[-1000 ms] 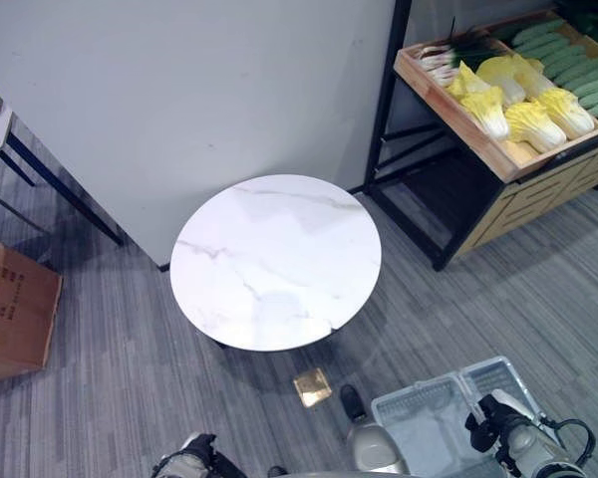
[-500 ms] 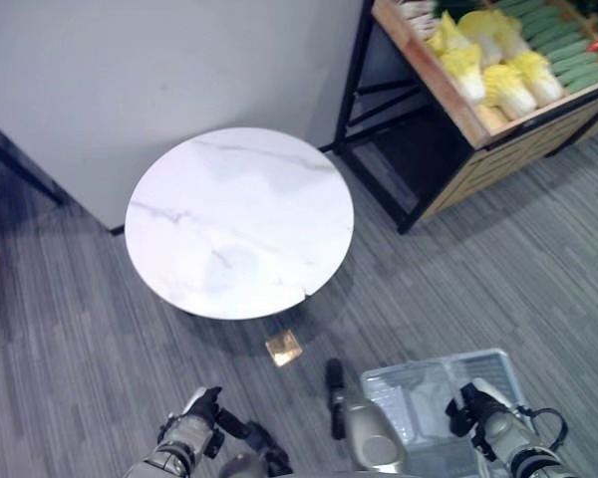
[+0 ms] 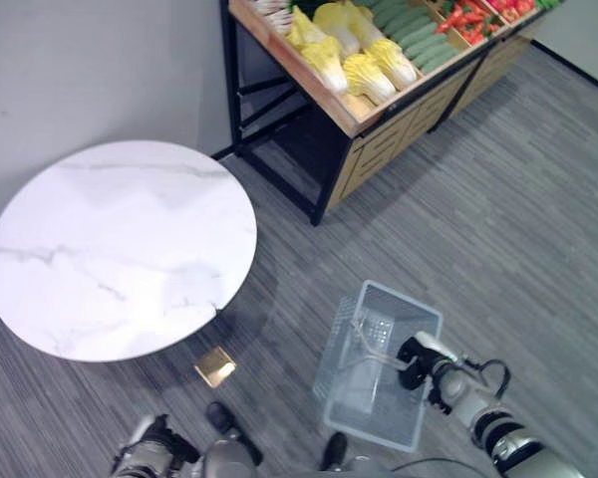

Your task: Get the vegetables into the basket

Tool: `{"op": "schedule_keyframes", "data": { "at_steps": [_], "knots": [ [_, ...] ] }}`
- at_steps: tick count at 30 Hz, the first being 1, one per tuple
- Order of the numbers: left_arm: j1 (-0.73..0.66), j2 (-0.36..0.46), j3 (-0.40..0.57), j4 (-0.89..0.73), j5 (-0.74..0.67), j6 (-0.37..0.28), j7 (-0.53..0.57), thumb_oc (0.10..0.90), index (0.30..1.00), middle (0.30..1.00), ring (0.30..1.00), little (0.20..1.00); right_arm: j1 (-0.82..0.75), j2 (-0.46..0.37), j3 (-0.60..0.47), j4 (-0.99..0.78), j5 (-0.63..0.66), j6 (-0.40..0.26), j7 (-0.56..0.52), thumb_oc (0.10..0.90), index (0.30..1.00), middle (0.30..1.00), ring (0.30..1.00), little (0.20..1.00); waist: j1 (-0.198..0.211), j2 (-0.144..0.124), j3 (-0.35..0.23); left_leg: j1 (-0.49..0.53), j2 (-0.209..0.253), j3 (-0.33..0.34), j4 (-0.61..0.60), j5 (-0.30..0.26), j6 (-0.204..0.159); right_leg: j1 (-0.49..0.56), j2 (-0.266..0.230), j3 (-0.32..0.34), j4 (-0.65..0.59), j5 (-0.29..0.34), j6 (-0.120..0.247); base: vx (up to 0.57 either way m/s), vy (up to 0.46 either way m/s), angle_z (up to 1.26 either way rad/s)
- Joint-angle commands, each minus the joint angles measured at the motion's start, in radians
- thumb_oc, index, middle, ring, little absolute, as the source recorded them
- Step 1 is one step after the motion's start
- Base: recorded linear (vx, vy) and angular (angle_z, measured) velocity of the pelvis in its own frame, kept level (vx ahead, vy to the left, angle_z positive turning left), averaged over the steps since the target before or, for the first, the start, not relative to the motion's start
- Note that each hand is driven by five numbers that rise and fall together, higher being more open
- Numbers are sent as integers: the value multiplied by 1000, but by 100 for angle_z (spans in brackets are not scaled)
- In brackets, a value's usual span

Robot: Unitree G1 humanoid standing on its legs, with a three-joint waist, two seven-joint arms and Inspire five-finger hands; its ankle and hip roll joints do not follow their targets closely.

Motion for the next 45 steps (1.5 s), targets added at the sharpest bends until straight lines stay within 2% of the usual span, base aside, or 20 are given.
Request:
{"op": "schedule_keyframes", "data": {
  "at_steps": [1,7,15,19,23,25,26,27,34,39,43,44,45],
  "knots": [
    [-13,5,-39,21,4,16,13,900,1000,1000,1000,1000,-52,-73,-61,-28,-28,21,-26,400,300,300,300,300,-3,2,53,65,10,6,28,-22,-144,-1,-150,-9,75,5,88,-3,-68,20],
    [-23,-5,-42,18,12,13,19,900,1000,1000,1000,1000,-28,-73,-71,-38,-18,19,-33,400,300,300,300,300,-26,28,86,72,44,-2,18,12,-170,-1,-102,6,32,-59,72,-19,-72,8],
    [-38,-17,-56,15,14,13,24,900,1000,1000,1000,1000,1,-70,-85,-25,14,11,-57,400,300,300,300,300,-50,61,101,75,83,-4,-9,73,-206,-13,-56,31,14,-90,51,-26,-68,-7],
    [-47,-22,-72,13,23,14,22,900,1000,1000,1000,1000,20,-69,-98,-12,32,9,-68,400,300,300,300,300,-71,91,114,77,111,10,-37,129,-233,-24,-27,39,13,-104,41,-45,-64,-4],
    [-53,-31,-85,12,33,12,22,900,1000,1000,1000,1000,31,-72,-103,2,37,8,-69,400,300,300,300,300,-88,115,124,78,130,13,-42,149,-250,-36,-8,55,11,-110,34,-37,-72,-15],
    [-57,-41,-97,7,38,8,21,900,1000,1000,1000,1000,43,-75,-110,17,46,7,-72,400,300,300,300,300,-104,140,133,80,144,22,-44,162,-259,-48,8,67,13,-116,27,-35,-79,-15],
    [-57,-42,-97,7,37,8,22,900,1000,1000,1000,1000,43,-76,-110,18,46,6,-72,400,300,300,300,300,-104,142,134,80,145,21,-44,162,-259,-49,9,67,13,-116,26,-41,-136,-23],
    [-65,-53,-115,-1,39,3,18,900,1000,1000,1000,1000,55,-78,-118,28,56,4,-73,400,300,300,300,300,-119,167,138,80,152,18,-45,169,-263,-55,20,79,24,-130,14,-20,-92,-24],
    [-68,-68,-134,-4,32,1,21,900,1000,1000,1000,1000,66,-76,-121,55,78,-5,-80,400,300,300,300,300,-141,205,138,104,161,12,-40,176,-271,-45,48,102,29,-155,-7,13,-93,-7],
    [-65,-77,-141,-3,28,3,22,900,1000,1000,1000,1000,68,-75,-119,63,87,-7,-84,400,300,300,300,300,-147,220,141,115,177,10,-31,188,-277,-37,68,107,41,-178,-23,21,-107,-9],
    [-57,-84,-144,-2,22,4,26,900,1000,1000,1000,1000,77,-75,-120,68,90,-12,-82,400,300,300,300,300,-154,234,137,124,188,-13,-20,196,-281,-31,85,120,58,-205,-39,62,-115,-5],
    [-55,-84,-143,-3,18,3,28,900,1000,1000,1000,1000,76,-74,-117,70,90,-14,-82,400,300,300,300,300,-153,233,135,125,188,-31,-13,195,-281,-29,90,128,57,-209,-41,149,-197,-7],
    [-52,-82,-139,-8,1,-1,32,900,1000,1000,1000,1000,74,-74,-114,75,89,-16,-84,400,300,300,300,300,-146,230,135,116,189,-91,12,194,-281,-30,98,147,58,-213,-45,87,-211,-16]
  ]
}}
